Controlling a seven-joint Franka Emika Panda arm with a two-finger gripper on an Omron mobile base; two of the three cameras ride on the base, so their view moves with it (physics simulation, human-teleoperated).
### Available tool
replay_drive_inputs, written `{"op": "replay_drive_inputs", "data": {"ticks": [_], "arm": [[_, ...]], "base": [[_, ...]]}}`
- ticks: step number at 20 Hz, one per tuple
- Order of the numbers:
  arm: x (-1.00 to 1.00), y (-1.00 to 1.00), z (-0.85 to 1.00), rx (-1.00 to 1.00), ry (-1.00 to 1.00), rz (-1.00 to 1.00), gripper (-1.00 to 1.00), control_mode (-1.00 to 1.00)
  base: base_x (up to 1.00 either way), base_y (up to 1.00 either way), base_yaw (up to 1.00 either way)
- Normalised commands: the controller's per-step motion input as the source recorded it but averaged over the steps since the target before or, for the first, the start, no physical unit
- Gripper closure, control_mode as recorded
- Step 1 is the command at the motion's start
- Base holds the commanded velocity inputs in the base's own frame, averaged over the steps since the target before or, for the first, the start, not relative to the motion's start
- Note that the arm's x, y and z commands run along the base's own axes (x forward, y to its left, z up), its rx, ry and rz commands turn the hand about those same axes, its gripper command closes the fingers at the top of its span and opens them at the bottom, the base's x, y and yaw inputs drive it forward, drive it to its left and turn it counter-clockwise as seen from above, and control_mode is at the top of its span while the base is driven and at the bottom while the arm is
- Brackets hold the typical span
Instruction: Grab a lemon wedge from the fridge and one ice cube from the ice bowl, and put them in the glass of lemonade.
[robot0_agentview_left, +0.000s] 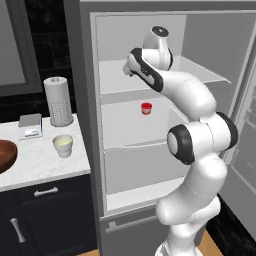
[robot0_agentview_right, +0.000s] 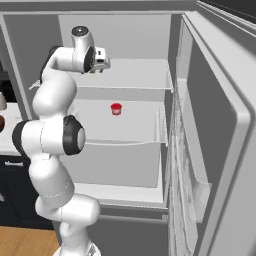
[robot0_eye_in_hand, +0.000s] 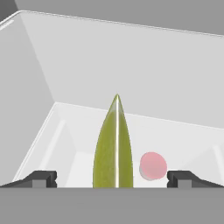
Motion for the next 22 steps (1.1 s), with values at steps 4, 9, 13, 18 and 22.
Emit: {"op": "replay_drive_inputs", "data": {"ticks": [4, 9, 13, 18, 22], "arm": [[0.15, 0.00, -0.17, -0.01, 0.00, 0.00, -1.00, -1.00], [-0.38, 0.00, -0.05, 0.00, -0.06, 0.00, -1.00, -1.00], [0.20, 0.03, 0.00, 0.00, -0.07, 0.00, -1.00, -1.00], [0.47, 0.10, -0.15, 0.00, -0.01, 0.00, -1.00, -1.00], [0.21, 0.06, 0.00, 0.00, 0.00, 0.00, -1.00, -1.00]], "base": [[0.00, 0.00, 0.00], [0.00, 0.00, 0.00], [0.00, 0.00, 0.00], [0.00, 0.00, 0.00], [0.00, 0.00, 0.00]]}}
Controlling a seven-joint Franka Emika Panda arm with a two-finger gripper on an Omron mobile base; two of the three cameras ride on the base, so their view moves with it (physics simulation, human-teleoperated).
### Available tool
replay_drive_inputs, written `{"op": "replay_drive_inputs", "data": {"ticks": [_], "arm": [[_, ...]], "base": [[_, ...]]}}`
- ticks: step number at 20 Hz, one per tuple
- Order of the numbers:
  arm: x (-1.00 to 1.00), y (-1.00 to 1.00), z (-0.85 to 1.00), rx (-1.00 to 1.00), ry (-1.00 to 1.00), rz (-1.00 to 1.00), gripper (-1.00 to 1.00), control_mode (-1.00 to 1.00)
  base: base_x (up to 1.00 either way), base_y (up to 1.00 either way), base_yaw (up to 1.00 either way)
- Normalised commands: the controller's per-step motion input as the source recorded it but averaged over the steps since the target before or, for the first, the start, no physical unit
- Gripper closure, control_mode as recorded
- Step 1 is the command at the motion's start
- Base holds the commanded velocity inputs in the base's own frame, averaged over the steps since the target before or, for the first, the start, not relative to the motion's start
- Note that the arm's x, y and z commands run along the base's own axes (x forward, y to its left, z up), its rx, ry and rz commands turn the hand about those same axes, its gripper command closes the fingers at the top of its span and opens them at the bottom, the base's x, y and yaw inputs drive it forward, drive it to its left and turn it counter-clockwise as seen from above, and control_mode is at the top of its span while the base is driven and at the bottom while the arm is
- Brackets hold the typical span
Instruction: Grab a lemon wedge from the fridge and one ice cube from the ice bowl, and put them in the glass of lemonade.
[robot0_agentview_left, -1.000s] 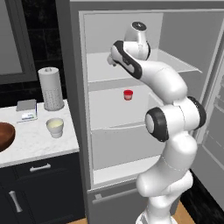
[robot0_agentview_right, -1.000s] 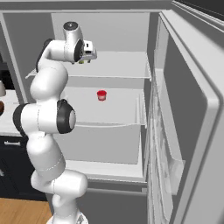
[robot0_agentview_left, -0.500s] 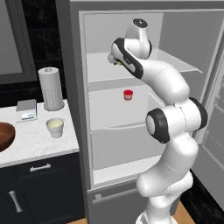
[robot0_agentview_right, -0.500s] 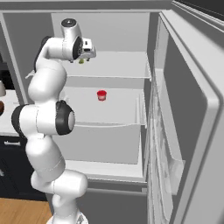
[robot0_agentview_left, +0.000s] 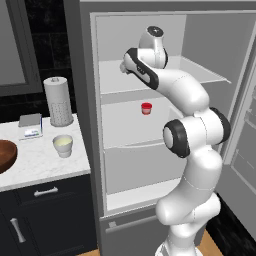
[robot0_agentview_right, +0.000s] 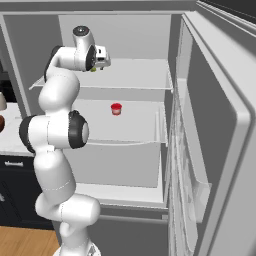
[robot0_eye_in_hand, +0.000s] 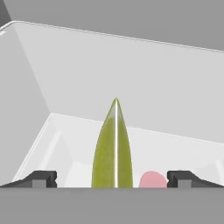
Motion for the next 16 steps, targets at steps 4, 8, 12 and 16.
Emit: {"op": "replay_drive_inputs", "data": {"ticks": [4, 8, 12, 16], "arm": [[0.00, 0.00, -0.02, 0.00, 0.00, 0.00, -1.00, -1.00], [0.00, 0.00, -0.04, 0.00, 0.00, 0.00, 1.00, -1.00], [0.00, 0.00, -0.12, 0.00, 0.00, 0.00, 1.00, -1.00], [0.00, 0.00, -0.08, 0.00, 0.05, 0.00, 1.00, -1.00]], "base": [[0.00, 0.00, 0.00], [0.00, 0.00, 0.00], [0.00, 0.00, 0.00], [0.00, 0.00, 0.00]]}}
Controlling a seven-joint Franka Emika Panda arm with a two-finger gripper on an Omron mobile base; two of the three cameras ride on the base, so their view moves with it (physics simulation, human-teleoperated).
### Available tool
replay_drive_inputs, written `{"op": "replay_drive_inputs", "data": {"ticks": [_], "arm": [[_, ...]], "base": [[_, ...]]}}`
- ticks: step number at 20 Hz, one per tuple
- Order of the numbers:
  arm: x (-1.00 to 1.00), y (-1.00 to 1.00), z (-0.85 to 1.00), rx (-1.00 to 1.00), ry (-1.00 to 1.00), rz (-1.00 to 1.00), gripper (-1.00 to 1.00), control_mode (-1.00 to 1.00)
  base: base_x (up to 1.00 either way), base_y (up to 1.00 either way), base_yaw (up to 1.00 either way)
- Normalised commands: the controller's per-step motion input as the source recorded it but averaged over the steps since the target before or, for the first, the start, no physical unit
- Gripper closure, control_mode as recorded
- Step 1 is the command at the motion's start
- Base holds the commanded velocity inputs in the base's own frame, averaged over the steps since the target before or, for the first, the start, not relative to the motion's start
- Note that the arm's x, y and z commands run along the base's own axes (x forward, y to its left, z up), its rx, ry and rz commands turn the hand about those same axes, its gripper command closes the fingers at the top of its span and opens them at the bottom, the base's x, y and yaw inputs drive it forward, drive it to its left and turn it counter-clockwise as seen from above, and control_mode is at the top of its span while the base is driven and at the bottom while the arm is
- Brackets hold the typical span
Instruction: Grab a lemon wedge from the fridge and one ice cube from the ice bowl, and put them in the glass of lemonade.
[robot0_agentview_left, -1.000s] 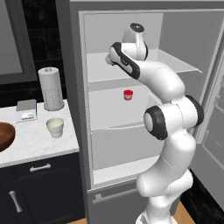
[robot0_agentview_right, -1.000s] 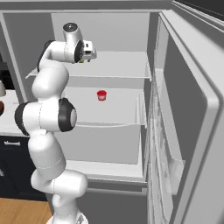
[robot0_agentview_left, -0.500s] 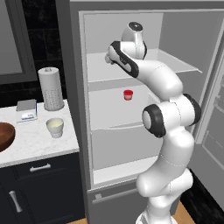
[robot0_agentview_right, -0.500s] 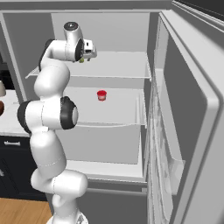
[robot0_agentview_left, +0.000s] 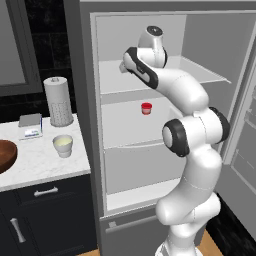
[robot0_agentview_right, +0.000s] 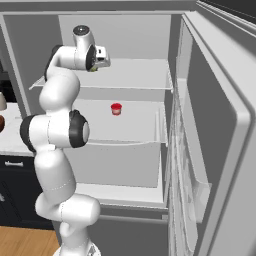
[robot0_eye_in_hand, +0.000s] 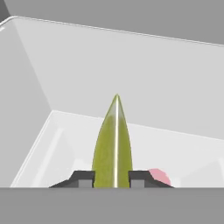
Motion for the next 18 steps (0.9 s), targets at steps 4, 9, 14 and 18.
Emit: {"op": "replay_drive_inputs", "data": {"ticks": [4, 9, 14, 18], "arm": [[-0.25, 0.00, -0.11, 0.00, 0.04, 0.00, 1.00, -1.00], [-0.95, -0.06, -0.14, 0.04, -0.07, 0.00, 1.00, -1.00], [-1.00, -0.13, -0.04, 0.04, -0.09, 0.00, 1.00, -1.00], [-1.00, -0.17, 0.00, 0.01, -0.05, 0.00, 1.00, -1.00]], "base": [[0.00, 0.00, 0.00], [0.00, 0.00, 0.00], [0.00, 0.00, 0.00], [0.00, 0.00, 0.00]]}}
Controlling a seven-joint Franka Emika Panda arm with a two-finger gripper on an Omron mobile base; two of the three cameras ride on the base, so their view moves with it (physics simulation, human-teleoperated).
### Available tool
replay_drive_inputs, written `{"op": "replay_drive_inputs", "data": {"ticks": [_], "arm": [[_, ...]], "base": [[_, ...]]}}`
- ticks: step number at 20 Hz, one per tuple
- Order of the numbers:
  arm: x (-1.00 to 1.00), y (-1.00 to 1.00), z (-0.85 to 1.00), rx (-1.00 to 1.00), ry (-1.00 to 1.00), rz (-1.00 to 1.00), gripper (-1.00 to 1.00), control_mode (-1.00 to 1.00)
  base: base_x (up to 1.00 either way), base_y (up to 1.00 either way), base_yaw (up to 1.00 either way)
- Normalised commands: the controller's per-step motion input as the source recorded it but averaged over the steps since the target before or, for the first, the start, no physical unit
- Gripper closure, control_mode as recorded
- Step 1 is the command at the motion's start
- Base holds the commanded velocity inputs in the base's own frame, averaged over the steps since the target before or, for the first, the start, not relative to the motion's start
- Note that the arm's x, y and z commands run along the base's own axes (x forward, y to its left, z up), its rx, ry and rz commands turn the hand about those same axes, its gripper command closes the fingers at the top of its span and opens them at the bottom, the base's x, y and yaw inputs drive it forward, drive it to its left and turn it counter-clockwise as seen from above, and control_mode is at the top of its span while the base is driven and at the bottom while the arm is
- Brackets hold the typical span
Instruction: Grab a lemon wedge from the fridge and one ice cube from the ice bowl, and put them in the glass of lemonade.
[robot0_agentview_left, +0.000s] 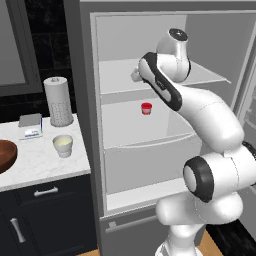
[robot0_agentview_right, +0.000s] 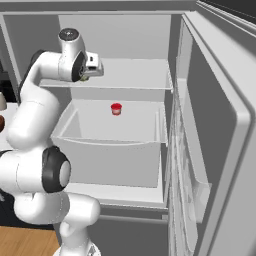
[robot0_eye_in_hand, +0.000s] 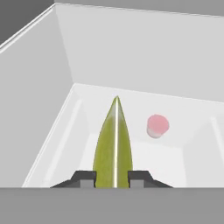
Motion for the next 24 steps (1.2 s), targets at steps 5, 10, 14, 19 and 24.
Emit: {"op": "replay_drive_inputs", "data": {"ticks": [5, 10, 14, 19, 24], "arm": [[-1.00, -0.24, 0.00, 0.00, 0.00, 0.00, 1.00, -1.00], [-1.00, -0.31, -0.14, 0.00, 0.02, -0.03, 1.00, -1.00], [-1.00, -0.24, -0.52, 0.00, 0.01, -0.05, 1.00, -1.00], [-1.00, -0.14, -0.90, 0.00, 0.00, -0.04, 1.00, -1.00], [-0.98, -0.11, -0.67, 0.00, 0.01, -0.01, 1.00, -1.00]], "base": [[0.00, 0.00, 0.00], [0.00, 0.00, 0.00], [0.00, 0.00, 0.00], [0.00, 0.00, 0.00], [0.00, 0.00, 0.00]]}}
